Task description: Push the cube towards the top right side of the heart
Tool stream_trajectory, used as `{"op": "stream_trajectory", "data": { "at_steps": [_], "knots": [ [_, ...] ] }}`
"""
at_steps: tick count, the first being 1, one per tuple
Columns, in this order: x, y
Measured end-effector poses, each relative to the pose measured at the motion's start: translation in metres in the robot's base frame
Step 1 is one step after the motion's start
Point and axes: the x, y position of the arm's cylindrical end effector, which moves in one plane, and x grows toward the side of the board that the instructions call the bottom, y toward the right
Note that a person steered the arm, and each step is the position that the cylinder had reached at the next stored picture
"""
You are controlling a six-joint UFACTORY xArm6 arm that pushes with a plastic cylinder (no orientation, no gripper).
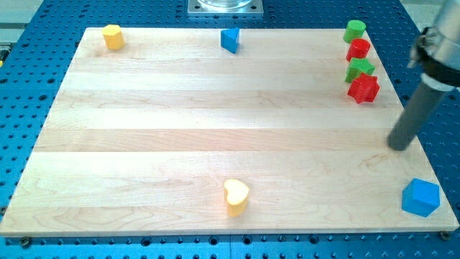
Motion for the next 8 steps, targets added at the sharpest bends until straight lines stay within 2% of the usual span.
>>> {"op": "stream_trajectory", "data": {
  "at_steps": [1, 2, 4, 7, 8],
  "knots": [
    [0.016, 0.022],
    [0.075, 0.022],
    [0.111, 0.010],
    [0.099, -0.073],
    [0.077, -0.109]
  ]
}}
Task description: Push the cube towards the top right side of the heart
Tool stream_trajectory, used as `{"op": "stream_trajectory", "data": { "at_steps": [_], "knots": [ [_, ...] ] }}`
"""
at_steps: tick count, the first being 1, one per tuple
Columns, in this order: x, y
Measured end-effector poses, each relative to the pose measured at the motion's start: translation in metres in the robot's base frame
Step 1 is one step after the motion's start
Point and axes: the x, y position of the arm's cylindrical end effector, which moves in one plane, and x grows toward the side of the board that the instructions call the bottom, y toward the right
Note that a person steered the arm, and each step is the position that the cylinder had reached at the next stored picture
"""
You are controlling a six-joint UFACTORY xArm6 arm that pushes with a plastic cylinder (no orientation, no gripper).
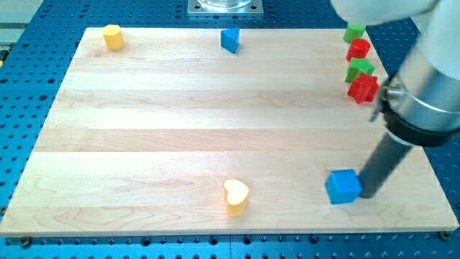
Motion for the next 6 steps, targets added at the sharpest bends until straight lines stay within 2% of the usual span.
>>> {"op": "stream_trajectory", "data": {
  "at_steps": [2, 3, 4, 5, 6],
  "knots": [
    [0.001, -0.070],
    [-0.009, -0.067],
    [-0.002, -0.044],
    [0.040, -0.045],
    [0.050, -0.066]
  ]
}}
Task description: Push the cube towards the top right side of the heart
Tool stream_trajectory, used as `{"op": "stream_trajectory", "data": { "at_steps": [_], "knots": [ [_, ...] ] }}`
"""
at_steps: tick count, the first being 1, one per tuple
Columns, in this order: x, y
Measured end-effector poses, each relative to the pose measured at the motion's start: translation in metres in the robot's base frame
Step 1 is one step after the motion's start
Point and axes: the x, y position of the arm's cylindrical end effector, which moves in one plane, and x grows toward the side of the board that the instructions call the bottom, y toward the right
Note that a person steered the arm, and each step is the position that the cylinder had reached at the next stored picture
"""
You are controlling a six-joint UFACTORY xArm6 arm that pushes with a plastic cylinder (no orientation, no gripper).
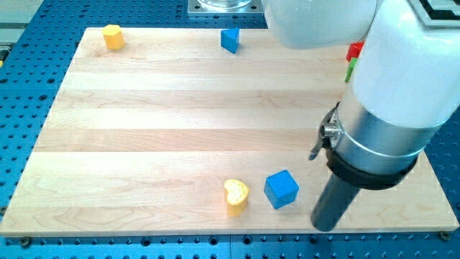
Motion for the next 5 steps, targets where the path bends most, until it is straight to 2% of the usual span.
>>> {"op": "stream_trajectory", "data": {
  "at_steps": [1, 2, 5],
  "knots": [
    [0.000, -0.030],
    [-0.007, -0.033],
    [-0.089, -0.033]
  ]
}}
